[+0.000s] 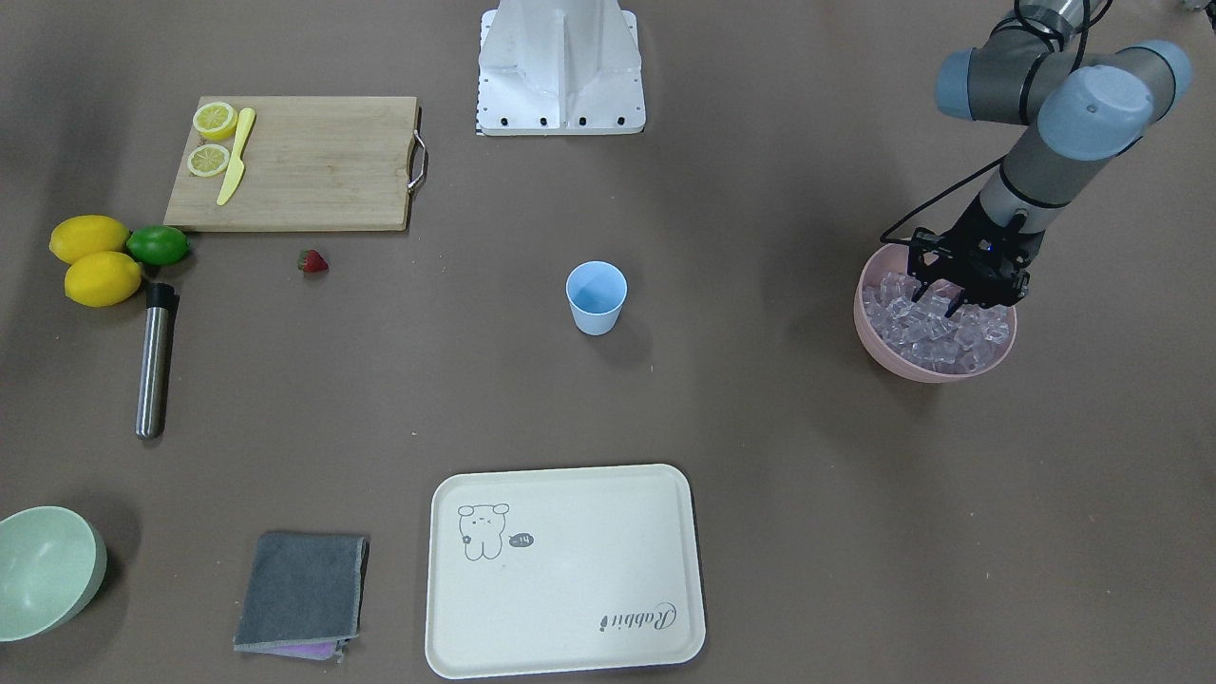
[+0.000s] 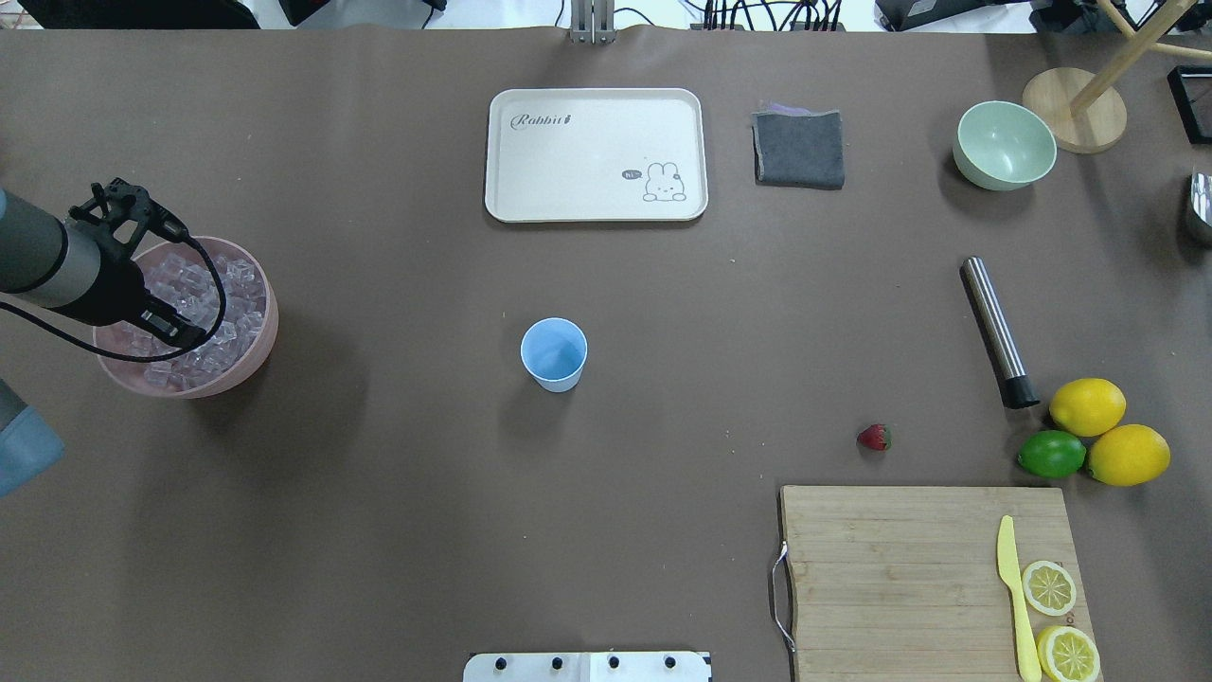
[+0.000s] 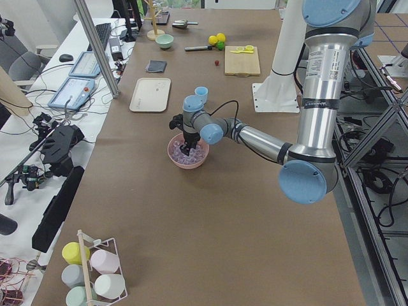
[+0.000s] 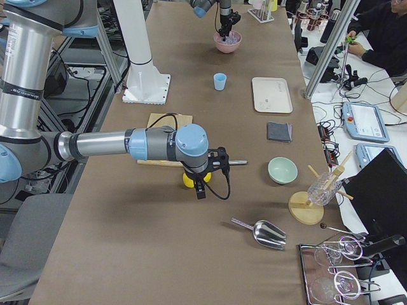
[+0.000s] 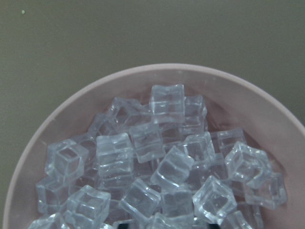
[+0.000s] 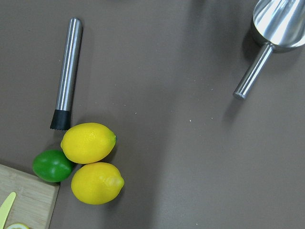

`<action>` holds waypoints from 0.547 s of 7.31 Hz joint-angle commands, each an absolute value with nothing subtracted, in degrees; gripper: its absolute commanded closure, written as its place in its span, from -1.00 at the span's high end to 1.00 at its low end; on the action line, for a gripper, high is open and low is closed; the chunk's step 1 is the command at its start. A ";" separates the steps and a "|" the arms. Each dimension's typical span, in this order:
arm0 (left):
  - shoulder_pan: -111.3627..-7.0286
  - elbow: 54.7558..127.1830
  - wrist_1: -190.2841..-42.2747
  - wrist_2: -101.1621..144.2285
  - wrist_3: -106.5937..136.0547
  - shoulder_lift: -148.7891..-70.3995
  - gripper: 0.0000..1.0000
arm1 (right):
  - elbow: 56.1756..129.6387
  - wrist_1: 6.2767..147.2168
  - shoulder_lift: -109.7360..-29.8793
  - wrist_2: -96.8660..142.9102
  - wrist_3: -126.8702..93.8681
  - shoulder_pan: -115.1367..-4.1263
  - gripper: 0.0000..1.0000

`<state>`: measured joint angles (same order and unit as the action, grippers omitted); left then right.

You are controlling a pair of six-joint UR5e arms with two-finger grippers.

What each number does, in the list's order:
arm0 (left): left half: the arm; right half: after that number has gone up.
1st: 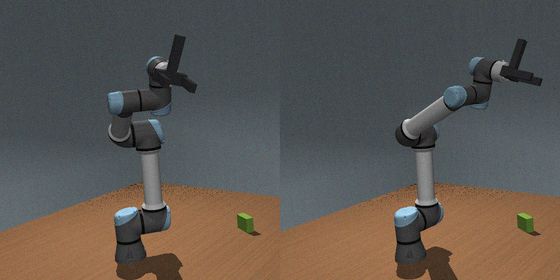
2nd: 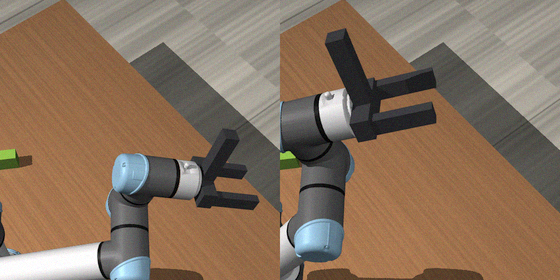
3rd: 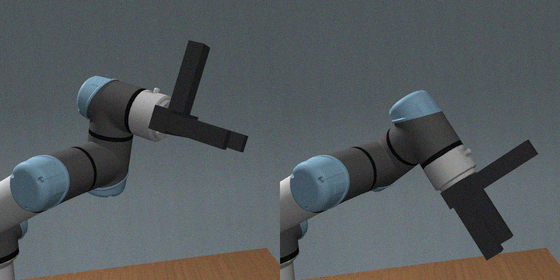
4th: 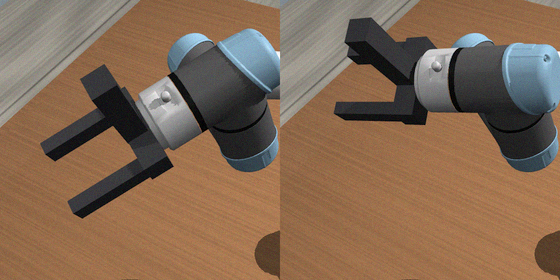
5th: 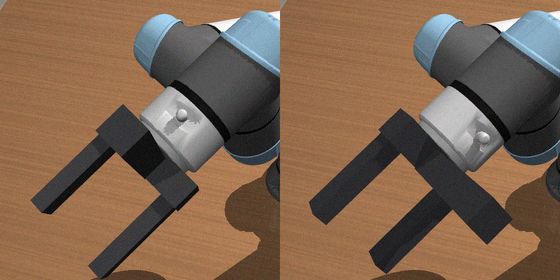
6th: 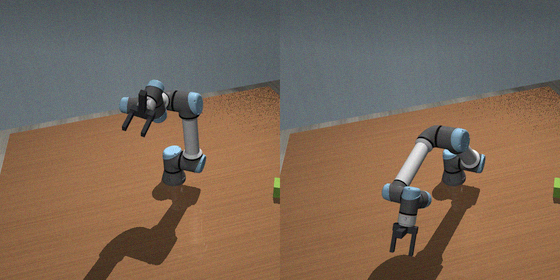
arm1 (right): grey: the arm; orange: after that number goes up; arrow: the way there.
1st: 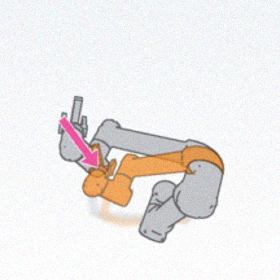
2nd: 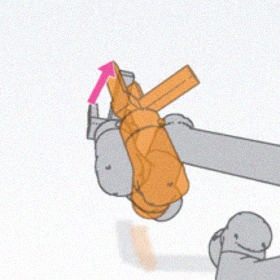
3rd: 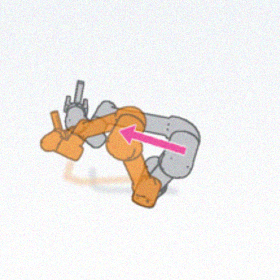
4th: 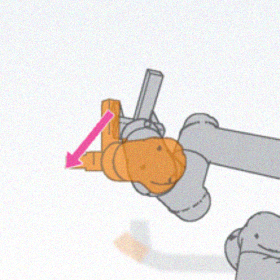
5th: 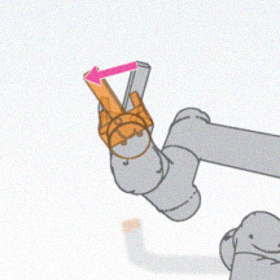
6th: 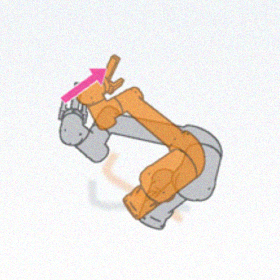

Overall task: Mash ice and strawberries in cup
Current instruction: 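Lower the left gripper into the bowl and grasp an ice cube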

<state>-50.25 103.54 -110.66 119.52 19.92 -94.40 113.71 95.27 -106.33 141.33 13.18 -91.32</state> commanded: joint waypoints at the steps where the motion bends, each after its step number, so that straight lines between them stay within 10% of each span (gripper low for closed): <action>1: -54.02 103.89 -108.82 124.94 19.95 -95.70 -1.00 | 113.73 95.27 -106.26 141.33 13.18 -91.32 1.00; 4: -56.16 105.47 -104.86 127.62 19.95 -97.99 -1.00 | 113.64 95.27 -106.35 141.33 13.18 -91.32 1.00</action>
<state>-55.66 105.08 -105.87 127.06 19.95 -97.23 113.73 95.27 -106.33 141.33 13.18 -91.32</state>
